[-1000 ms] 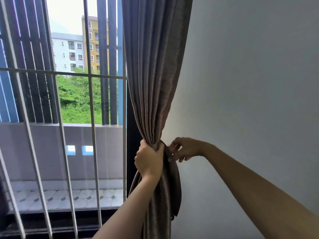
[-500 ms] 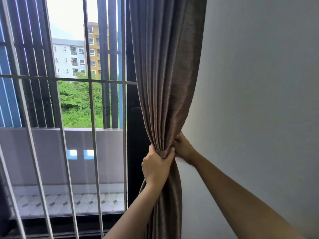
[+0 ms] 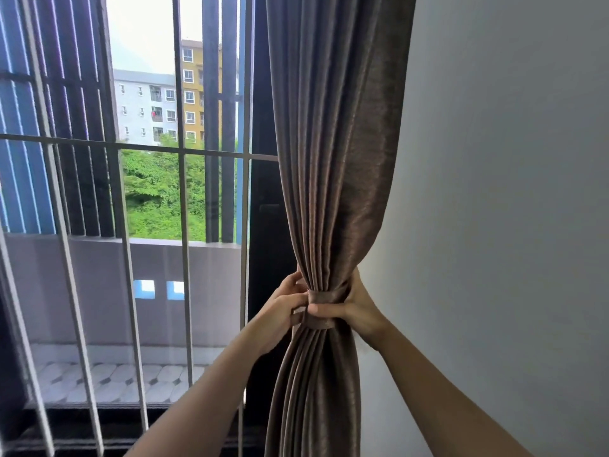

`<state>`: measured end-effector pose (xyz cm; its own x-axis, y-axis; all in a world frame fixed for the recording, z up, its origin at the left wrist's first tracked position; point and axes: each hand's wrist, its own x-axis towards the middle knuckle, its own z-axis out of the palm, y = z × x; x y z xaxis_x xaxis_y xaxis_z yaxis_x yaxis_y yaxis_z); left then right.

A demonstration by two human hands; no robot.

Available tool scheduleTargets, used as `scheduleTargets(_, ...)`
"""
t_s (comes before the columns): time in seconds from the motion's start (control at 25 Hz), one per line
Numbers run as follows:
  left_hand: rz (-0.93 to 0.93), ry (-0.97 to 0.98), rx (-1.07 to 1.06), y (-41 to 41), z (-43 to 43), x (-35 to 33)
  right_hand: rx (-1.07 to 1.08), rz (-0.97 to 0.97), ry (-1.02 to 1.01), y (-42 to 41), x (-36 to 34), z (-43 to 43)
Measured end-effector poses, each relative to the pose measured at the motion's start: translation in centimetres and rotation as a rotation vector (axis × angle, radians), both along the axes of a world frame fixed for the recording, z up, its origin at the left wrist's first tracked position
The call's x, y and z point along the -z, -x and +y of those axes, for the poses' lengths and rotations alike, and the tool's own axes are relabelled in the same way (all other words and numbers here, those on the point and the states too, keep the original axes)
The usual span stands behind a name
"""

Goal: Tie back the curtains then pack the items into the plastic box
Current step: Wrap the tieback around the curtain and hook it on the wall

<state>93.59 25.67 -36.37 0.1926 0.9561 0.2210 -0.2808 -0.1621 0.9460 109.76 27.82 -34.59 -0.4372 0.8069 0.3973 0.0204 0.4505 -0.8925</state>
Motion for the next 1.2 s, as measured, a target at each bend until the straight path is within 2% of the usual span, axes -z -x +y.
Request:
scheduleTargets(0.16, 0.12, 0.005, 0.158, 1.2, 1.9, -1.0, -0.042, -0.062, -0.058, 0.1, -1.0, 0.5)
scheduleTargets(0.28, 0.285, 0.031, 0.212, 2.5, 2.5, -1.5, -0.058, -0.09, -0.058, 0.0, -1.3, 0.3)
scheduleTargets(0.36, 0.491, -0.018, 0.057, 3.0, 2.8, -1.4, -0.045, -0.082, -0.057, 0.3, -1.3, 0.3)
scheduleTargets(0.44, 0.668, -0.141, -0.22, 3.3, 3.1, -1.1, 0.0, -0.06, -0.057, 0.7, -1.3, 0.2)
scheduleTargets(0.56, 0.747, -0.37, -0.437, 3.4, 2.9, -0.8, 0.09, -0.077, -0.096, 1.4, -1.5, -0.2)
scheduleTargets(0.64, 0.787, -0.477, -0.473, 3.9, 2.3, -0.6, 0.189, -0.034, -0.181, 2.4, -2.2, -0.7)
scheduleTargets(0.76, 0.819, -0.537, -0.508, 4.2, 1.7, -0.3, 0.363, 0.061, -0.259, 4.2, -5.4, -0.7)
scheduleTargets(0.92, 0.901, -0.477, -0.55, 4.5, 1.0, -0.1, 0.376, -0.07, -0.221, 5.4, -8.7, 1.0)
scheduleTargets(1.12, 1.229, -0.434, -0.566, 8.6, 0.1, -2.2, 0.39, -0.098, -0.166, 6.1, -8.3, 1.1)
scheduleTargets(1.2, 1.285, -0.454, -0.593, 9.7, 0.0, -3.2, 0.386, -0.103, -0.163, 5.9, -8.3, 1.0)
